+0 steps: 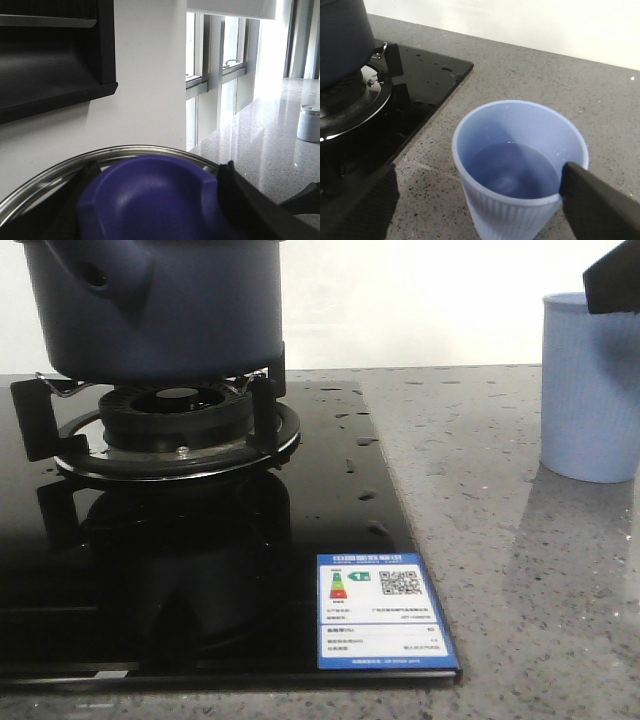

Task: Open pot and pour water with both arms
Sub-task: 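Close the right gripper around the light blue cup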

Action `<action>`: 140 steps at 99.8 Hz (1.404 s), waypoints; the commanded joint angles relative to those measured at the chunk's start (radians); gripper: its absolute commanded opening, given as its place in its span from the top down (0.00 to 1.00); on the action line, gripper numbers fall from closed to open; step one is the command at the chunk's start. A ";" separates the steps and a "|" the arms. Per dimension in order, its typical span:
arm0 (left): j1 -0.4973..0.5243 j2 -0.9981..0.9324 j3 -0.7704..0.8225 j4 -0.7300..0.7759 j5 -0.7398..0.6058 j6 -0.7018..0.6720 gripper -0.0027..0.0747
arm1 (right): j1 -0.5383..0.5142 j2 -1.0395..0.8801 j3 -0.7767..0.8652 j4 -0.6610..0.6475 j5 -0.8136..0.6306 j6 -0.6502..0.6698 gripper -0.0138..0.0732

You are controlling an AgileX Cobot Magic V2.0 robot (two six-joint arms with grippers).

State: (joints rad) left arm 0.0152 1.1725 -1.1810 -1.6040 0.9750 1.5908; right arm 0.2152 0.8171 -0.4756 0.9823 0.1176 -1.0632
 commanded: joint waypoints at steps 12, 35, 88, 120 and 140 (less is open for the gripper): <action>0.001 -0.026 -0.039 -0.100 0.009 -0.007 0.62 | 0.001 -0.068 -0.024 0.024 -0.049 -0.004 0.17; 0.001 -0.026 -0.039 -0.100 0.009 -0.007 0.62 | 0.001 -0.120 -0.007 0.022 -0.047 -0.004 0.17; 0.001 -0.026 -0.039 -0.100 0.016 -0.007 0.62 | 0.007 -0.039 0.087 0.072 -0.151 -0.004 0.17; 0.001 -0.026 -0.039 -0.100 0.016 -0.007 0.62 | 0.105 0.024 0.062 0.098 -0.281 -0.004 0.17; 0.001 -0.026 -0.039 -0.100 0.016 -0.007 0.62 | 0.186 0.063 0.062 0.098 -0.387 0.004 0.17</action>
State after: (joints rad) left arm 0.0152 1.1725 -1.1810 -1.6040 0.9810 1.5908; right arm 0.3748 0.8641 -0.3754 1.0838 -0.1862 -1.0632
